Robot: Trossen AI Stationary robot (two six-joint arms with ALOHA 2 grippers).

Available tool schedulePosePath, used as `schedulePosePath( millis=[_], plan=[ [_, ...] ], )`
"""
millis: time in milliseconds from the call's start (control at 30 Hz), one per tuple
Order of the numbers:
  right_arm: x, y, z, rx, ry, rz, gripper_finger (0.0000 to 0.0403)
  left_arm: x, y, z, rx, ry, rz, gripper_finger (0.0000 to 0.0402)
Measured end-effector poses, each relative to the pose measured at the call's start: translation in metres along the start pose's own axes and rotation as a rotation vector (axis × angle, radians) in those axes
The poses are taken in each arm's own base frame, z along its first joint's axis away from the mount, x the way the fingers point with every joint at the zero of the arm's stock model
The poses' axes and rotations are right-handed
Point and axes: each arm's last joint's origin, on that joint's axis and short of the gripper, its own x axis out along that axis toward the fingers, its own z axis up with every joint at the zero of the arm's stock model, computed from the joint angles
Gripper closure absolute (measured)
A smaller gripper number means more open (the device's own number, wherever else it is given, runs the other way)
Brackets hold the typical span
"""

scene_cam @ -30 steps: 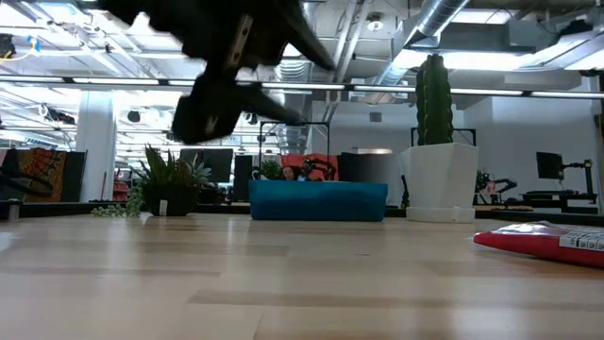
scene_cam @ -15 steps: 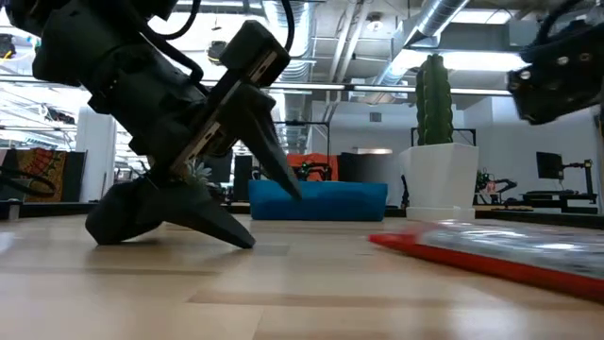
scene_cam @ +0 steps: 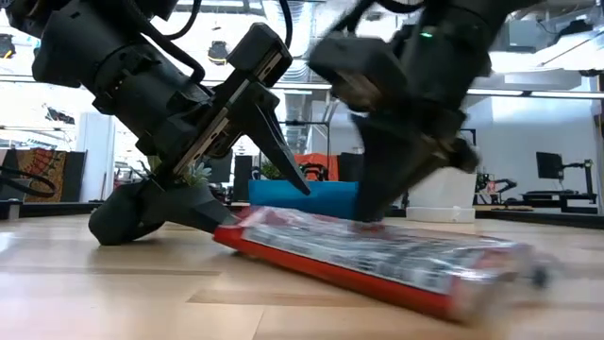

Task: Sort popcorn bags into baskets
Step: Put the popcorn bag into the blue bin

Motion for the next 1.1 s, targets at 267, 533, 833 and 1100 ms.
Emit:
schedulePosePath(
  millis=[267,533,833,1100],
  plan=[
    [0.000,-0.006,0.021,-0.022,-0.017,0.014,0.0383,0.000,0.001,0.000,0.012,0.004,0.004,0.0154],
    [-0.062,-0.003,-0.007,-0.101,0.050,-0.006,0.0398,0.000,0.001,-0.001,0.038,0.009,0.003,0.0154],
    [-0.071,0.016,-0.081,-0.076,0.136,0.032,0.0396,0.000,0.001,-0.002,0.056,0.035,0.004,0.0155],
    [-0.035,0.025,-0.086,-0.100,0.151,0.085,0.0393,0.000,0.002,-0.003,0.051,0.062,0.009,0.0155]
  ],
)
